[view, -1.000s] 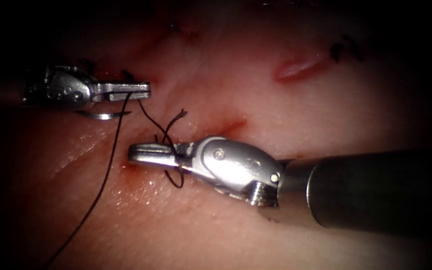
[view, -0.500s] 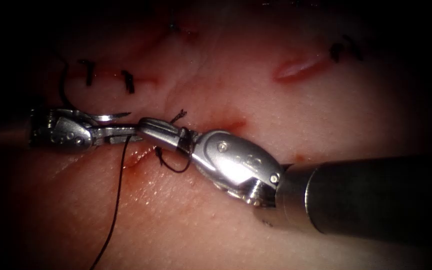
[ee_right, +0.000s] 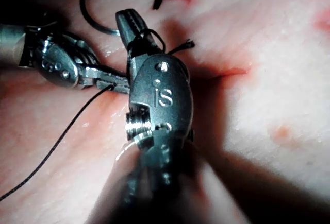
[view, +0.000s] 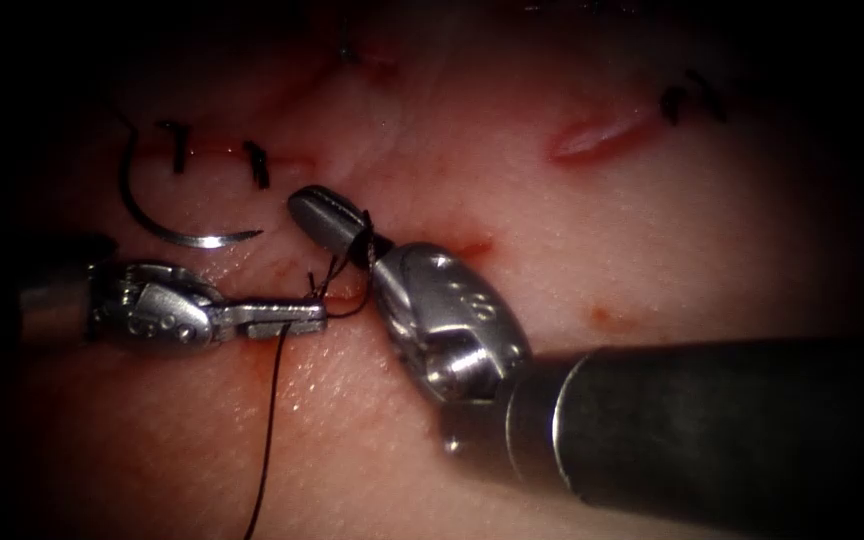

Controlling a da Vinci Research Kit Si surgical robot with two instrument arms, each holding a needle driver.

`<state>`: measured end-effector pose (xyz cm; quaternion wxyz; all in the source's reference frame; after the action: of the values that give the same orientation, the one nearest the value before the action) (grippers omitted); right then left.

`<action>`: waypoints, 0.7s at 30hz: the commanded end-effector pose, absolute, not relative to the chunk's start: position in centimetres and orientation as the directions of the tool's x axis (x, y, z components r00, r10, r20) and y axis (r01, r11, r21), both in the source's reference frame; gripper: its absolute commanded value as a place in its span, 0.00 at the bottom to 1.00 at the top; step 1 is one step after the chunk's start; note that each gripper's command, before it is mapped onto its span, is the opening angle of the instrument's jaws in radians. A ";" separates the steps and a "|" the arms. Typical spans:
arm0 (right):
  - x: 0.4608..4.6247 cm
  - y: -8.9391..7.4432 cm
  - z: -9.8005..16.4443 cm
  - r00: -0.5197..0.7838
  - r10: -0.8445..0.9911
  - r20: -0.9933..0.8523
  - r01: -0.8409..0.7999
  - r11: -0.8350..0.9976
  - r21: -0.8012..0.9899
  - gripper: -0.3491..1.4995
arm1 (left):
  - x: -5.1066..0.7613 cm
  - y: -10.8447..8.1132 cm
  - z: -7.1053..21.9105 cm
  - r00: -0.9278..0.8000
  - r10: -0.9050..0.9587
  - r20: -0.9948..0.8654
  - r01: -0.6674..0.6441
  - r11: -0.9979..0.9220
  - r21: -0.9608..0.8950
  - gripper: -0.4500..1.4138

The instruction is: Wound Closure

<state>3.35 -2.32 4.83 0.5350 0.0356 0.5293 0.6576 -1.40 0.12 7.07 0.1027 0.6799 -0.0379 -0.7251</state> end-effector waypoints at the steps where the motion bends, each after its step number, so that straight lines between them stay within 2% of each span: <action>1: 3.46 -2.3 4.9 -0.431 0.746 -0.507 -0.672 0.109 0.733 0.44 | -1.45 0.1 7.1 -0.054 -0.200 -0.978 0.099 -0.976 0.194 0.00; 4: 3.44 -2.4 5.0 -0.444 0.761 -0.473 -0.667 0.072 0.742 0.64 | -1.46 0.1 7.0 -0.052 -0.197 -0.979 0.103 -0.976 0.191 0.00; 5: 3.43 -2.4 5.0 -0.446 0.764 -0.466 -0.668 0.062 0.741 0.66 | -1.47 0.1 7.0 -0.053 -0.196 -0.979 0.105 -0.976 0.190 0.00; 21: 3.27 -2.5 5.4 -0.481 0.805 -0.347 -0.652 -0.064 0.756 0.73 | -1.55 0.1 6.8 -0.052 -0.207 -0.977 0.129 -0.972 0.199 0.00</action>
<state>3.18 -2.57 5.33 0.5046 0.0828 0.4600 0.7259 -1.50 0.05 6.73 0.1157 0.6790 -0.0284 -0.7244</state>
